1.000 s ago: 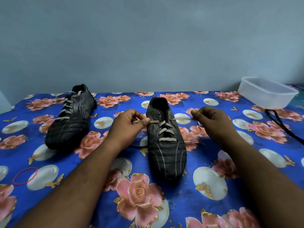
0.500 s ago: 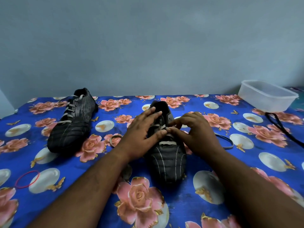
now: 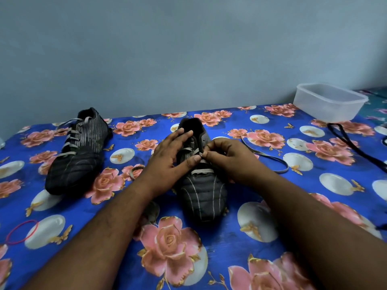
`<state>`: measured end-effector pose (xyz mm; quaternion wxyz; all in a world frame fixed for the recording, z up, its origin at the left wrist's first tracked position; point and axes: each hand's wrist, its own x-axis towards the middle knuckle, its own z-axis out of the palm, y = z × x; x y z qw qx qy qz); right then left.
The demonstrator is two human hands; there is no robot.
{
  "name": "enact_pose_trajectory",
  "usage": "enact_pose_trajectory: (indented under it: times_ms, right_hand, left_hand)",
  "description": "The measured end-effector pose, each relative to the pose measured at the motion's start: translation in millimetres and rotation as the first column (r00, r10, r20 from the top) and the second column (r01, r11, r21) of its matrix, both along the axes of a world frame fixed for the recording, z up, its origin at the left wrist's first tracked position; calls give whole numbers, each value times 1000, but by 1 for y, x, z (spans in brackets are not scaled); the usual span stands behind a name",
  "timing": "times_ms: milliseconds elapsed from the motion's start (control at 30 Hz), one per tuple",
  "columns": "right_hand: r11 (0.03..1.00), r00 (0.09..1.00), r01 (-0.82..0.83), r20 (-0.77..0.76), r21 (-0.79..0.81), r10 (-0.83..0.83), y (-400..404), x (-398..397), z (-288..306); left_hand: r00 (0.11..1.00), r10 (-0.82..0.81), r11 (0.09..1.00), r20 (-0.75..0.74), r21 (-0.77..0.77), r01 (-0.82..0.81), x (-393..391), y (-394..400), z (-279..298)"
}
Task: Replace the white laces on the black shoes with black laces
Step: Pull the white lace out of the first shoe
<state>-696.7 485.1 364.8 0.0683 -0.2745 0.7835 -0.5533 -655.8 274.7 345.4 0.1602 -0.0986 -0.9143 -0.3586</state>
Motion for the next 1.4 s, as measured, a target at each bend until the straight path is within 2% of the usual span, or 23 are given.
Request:
enact_pose_trajectory:
  times_ms: [133,233,300,367,433,500,567,667,733,800,967,1100,1133,1167,1267,1333,1400]
  right_hand:
    - [996,987,-48,149,-76,59,3,-2,2]
    - [995,992,-15,123,-103,27,5,-3,1]
    - [999,997,35,-71,-35,-37,8,-4,0]
    - [988,930,123,-358,89,-83,12,-9,-3]
    - [977,892,176,-440,118,-107,14,-12,-3]
    - [979,912,167,-396,115,-109,14,-13,-4]
    - [993,958,84,-282,82,-57,10,-8,-3]
    - [997,994,-34,99,-71,41,7,-2,2]
    - [989,966,-83,234,-119,109,7,1,6]
    - [991,977,-97,183,-88,112,7,2,6]
    - [999,996,15,-89,-46,-19,6,-3,-2]
    - [994,922,92,-383,62,-61,11,-8,-2]
    - [994,919,78,-391,77,-42,11,-7,-1]
    - [998,948,44,-317,49,-26,10,-6,1]
    - [977,998,-55,14,-206,60,10,1,6]
    - [975,996,-43,72,-217,60,9,2,6]
    - [990,999,-34,17,-134,37,7,2,3]
  left_hand:
    - [1000,12,1000,17,-22,-11,-1,-1,-1]
    - [1000,12,1000,23,-15,-11,-3,-2,-3]
    - [1000,8,1000,27,0,-8,-2,-2,-3]
    - [1000,10,1000,30,-1,-10,-1,-1,-3]
    - [999,9,1000,34,-1,-9,-1,-1,-2]
    - [999,2,1000,36,6,-2,-2,-2,-3]
    - [1000,0,1000,31,10,-1,-2,-2,-3]
    - [1000,4,1000,20,1,-4,-2,-2,-2]
    - [1000,0,1000,17,-5,0,-2,-2,-2]
    - [1000,-2,1000,13,-8,2,-2,-2,-2]
    - [999,3,1000,32,-15,-3,0,-3,-1]
    - [999,3,1000,41,-8,-2,2,-1,1]
    - [999,3,1000,42,-8,-2,2,-1,1]
    - [999,1,1000,42,-7,0,2,-1,1]
    - [999,-7,1000,42,4,7,1,-2,1]
    - [999,-5,1000,38,6,5,1,-1,1]
    - [999,-4,1000,36,6,4,1,-1,0]
